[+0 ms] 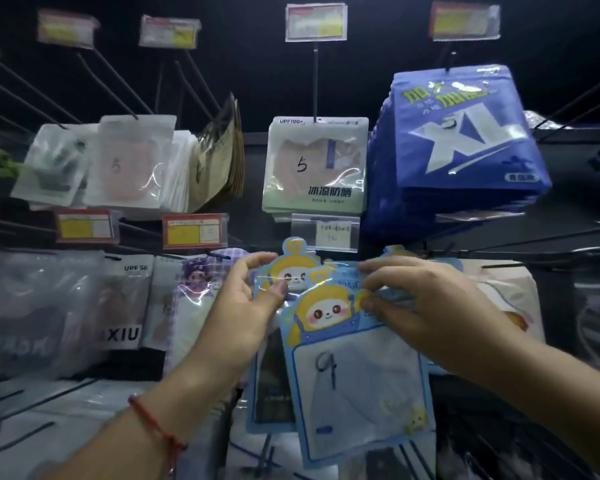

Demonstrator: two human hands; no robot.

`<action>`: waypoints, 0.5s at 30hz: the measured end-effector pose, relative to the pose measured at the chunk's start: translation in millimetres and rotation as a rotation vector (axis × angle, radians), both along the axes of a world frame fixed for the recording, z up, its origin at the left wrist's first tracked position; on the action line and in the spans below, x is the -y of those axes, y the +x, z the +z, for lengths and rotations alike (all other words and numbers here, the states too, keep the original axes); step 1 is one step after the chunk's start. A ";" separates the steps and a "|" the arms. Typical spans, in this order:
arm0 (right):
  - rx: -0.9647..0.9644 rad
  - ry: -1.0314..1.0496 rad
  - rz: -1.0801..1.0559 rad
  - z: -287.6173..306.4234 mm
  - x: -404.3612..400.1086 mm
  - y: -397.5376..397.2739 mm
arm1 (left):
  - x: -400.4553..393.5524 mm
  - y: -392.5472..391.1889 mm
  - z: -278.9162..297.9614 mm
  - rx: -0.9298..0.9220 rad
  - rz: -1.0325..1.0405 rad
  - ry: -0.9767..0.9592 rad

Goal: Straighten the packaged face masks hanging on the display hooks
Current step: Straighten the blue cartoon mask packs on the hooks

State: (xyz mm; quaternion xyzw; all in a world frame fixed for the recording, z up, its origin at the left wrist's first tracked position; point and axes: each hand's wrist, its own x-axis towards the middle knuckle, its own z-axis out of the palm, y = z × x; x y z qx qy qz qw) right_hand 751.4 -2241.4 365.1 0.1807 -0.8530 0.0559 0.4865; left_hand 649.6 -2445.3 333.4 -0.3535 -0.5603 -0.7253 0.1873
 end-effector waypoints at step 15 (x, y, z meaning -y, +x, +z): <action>0.194 0.187 -0.103 -6.6 14.1 -1.5 | -0.8 -3.4 -3.2 -0.213 0.174 0.003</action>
